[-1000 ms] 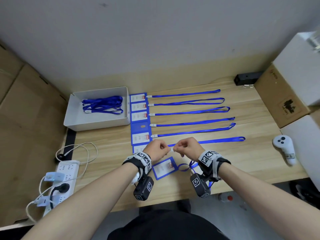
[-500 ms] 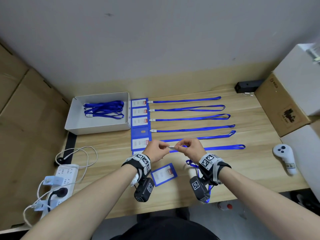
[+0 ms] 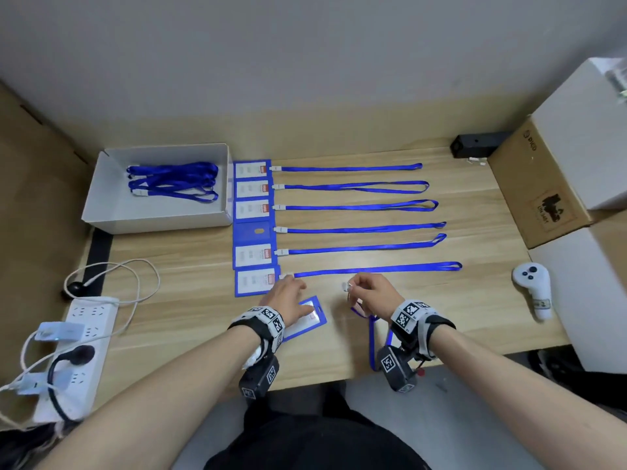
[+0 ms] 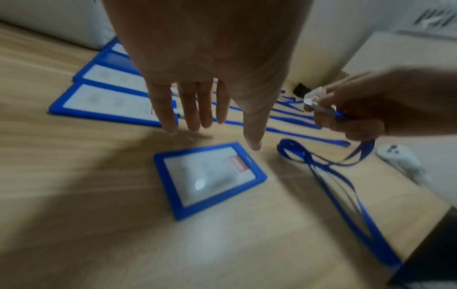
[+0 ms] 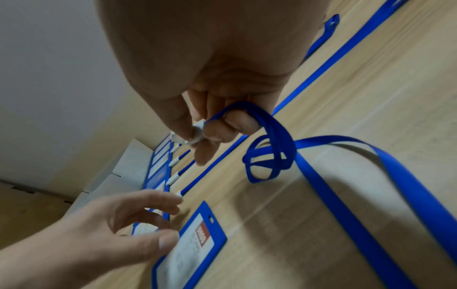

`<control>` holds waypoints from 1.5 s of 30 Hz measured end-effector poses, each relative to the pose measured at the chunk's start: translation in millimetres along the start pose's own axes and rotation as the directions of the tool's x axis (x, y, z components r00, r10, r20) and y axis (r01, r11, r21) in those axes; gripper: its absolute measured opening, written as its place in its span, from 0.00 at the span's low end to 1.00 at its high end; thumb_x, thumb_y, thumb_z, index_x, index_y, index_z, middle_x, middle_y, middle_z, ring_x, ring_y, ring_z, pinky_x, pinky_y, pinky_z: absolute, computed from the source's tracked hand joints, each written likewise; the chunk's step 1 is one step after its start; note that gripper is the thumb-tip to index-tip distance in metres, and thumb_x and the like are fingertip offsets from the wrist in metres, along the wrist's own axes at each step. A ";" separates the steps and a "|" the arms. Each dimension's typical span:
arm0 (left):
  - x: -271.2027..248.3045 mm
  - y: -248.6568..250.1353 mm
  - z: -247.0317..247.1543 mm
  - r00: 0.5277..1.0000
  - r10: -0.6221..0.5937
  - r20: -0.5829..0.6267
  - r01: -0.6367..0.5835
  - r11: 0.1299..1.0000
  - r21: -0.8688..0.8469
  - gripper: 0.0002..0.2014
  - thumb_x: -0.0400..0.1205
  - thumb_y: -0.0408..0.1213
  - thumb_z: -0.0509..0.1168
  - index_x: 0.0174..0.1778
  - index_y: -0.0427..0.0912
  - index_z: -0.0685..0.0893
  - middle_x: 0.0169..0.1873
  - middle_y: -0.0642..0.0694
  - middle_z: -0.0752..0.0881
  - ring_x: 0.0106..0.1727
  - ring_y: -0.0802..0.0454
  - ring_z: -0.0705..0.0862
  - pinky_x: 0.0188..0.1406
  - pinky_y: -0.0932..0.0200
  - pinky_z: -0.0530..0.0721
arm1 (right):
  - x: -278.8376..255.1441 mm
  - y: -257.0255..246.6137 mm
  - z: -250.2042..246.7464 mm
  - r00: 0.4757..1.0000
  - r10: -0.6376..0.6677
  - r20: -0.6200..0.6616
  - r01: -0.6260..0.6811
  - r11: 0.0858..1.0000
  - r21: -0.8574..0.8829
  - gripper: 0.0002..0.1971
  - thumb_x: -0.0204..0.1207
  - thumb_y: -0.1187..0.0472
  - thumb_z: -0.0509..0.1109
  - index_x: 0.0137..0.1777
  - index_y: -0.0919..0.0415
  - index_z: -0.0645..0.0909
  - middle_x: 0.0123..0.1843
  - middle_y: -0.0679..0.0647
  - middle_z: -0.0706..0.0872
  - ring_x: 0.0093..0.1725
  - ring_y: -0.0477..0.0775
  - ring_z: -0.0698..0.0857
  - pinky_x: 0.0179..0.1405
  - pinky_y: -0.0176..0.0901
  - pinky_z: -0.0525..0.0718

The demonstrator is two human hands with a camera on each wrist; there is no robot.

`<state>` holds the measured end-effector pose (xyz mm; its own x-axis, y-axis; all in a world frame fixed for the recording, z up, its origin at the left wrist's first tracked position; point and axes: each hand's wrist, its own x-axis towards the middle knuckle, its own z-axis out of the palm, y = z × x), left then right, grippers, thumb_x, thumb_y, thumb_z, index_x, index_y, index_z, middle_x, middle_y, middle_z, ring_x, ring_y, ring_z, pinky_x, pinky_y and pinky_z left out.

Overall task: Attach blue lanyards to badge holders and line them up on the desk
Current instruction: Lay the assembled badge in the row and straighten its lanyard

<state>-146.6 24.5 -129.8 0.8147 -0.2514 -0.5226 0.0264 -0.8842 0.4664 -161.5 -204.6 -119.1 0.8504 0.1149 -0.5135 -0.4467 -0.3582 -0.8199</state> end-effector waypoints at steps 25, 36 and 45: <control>-17.4 -0.3 -39.2 0.988 0.150 -0.046 -0.157 0.943 -0.293 0.04 0.81 0.37 0.66 0.46 0.53 0.81 0.43 0.52 0.84 0.48 0.51 0.83 0.50 0.54 0.81 | 14.5 -46.5 7.3 0.975 -0.134 0.179 0.160 0.977 -0.142 0.07 0.77 0.54 0.76 0.45 0.57 0.92 0.37 0.48 0.89 0.34 0.45 0.78 0.37 0.37 0.79; -26.5 14.9 -117.0 0.967 0.235 -0.099 -0.253 0.932 -0.260 0.07 0.77 0.44 0.65 0.50 0.52 0.83 0.44 0.50 0.85 0.47 0.52 0.84 0.51 0.49 0.85 | 20.5 -110.4 -1.6 0.969 -0.211 0.127 0.233 0.952 -0.198 0.09 0.72 0.42 0.76 0.39 0.45 0.90 0.34 0.50 0.82 0.33 0.48 0.75 0.37 0.44 0.77; -23.3 29.4 -171.8 0.935 0.328 -0.137 -0.350 0.916 -0.196 0.10 0.81 0.40 0.67 0.56 0.42 0.83 0.49 0.43 0.87 0.51 0.47 0.86 0.54 0.47 0.85 | 18.9 -162.6 -15.2 0.958 -0.277 0.067 0.285 0.936 -0.205 0.08 0.77 0.50 0.75 0.38 0.48 0.91 0.26 0.41 0.78 0.27 0.40 0.73 0.36 0.39 0.73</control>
<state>-65.3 72.1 18.7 0.8495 -0.4709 -0.2378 -0.1476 -0.6449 0.7499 -68.6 -158.3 8.3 0.9202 0.2718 -0.2818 -0.1185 -0.4925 -0.8622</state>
